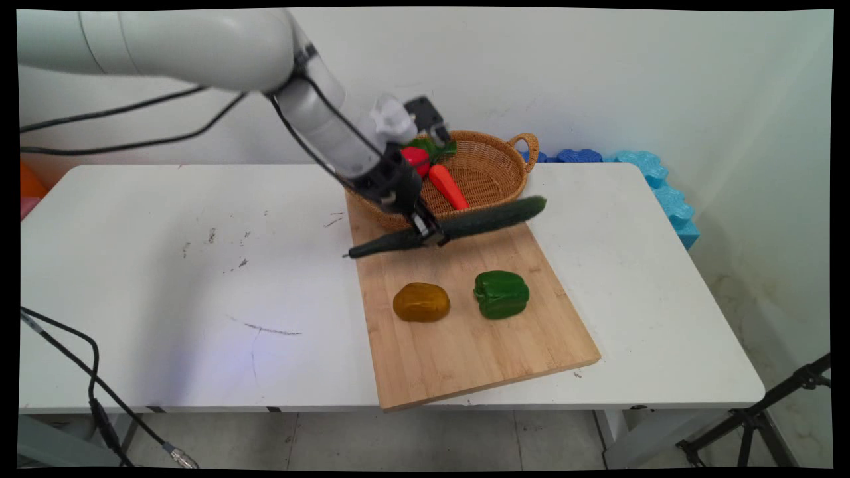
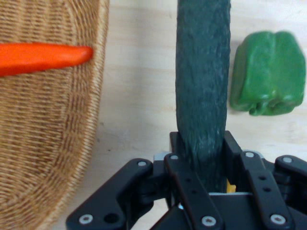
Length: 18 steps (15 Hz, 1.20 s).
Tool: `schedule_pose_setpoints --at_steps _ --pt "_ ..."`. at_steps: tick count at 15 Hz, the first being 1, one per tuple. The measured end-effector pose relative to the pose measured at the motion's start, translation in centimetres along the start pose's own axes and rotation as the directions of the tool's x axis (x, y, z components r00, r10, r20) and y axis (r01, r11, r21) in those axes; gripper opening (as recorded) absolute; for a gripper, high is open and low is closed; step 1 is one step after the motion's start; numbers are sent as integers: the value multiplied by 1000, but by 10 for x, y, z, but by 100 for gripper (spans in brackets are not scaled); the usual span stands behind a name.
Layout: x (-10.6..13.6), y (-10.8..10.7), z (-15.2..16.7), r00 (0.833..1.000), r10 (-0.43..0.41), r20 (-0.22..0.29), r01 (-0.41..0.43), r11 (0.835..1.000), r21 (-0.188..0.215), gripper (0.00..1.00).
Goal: Place the picked object in the vegetable basket
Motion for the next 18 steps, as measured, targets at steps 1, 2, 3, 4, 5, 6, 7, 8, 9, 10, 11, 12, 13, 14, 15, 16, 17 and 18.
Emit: schedule_pose_setpoints --at_steps 1,2,3,4,5,6,7,8,9,10,11,12,13,14,15,16,17,18 --pt "6 -3 -9 1000 -6 -2 6 1000 -1 0" --pt "11 -5 -14 1000 -11 -4 11 1000 -1 0" --pt "18 -9 -22 1000 -19 -8 19 1000 1 0" --pt "23 -13 -26 1000 -25 -11 25 1000 3 0" --pt "30 -18 -32 999 -35 -16 35 999 9 0" --pt "39 -26 -38 999 -47 -22 47 999 19 0" --pt "47 -36 -43 998 -58 -28 59 998 35 0" --pt "53 -44 -46 997 -68 -32 70 996 51 0" --pt "59 -55 -48 996 -81 -33 83 994 70 0" --pt "65 -65 -48 995 -95 -32 98 991 89 0" --pt "68 -74 -48 994 -108 -30 111 988 105 0" --pt "71 -83 -45 992 -122 -26 124 984 125 0" --pt "74 -93 -42 991 -136 -19 137 980 145 0" --pt "75 -101 -38 989 -147 -12 147 976 161 0" --pt "76 -105 -35 988 -155 -6 154 973 171 0" --pt "77 -112 -29 986 -167 2 164 969 185 0" --pt "77 -115 -25 984 -176 8 171 966 193 0" --pt "77 -120 -19 982 -189 18 181 962 204 0"
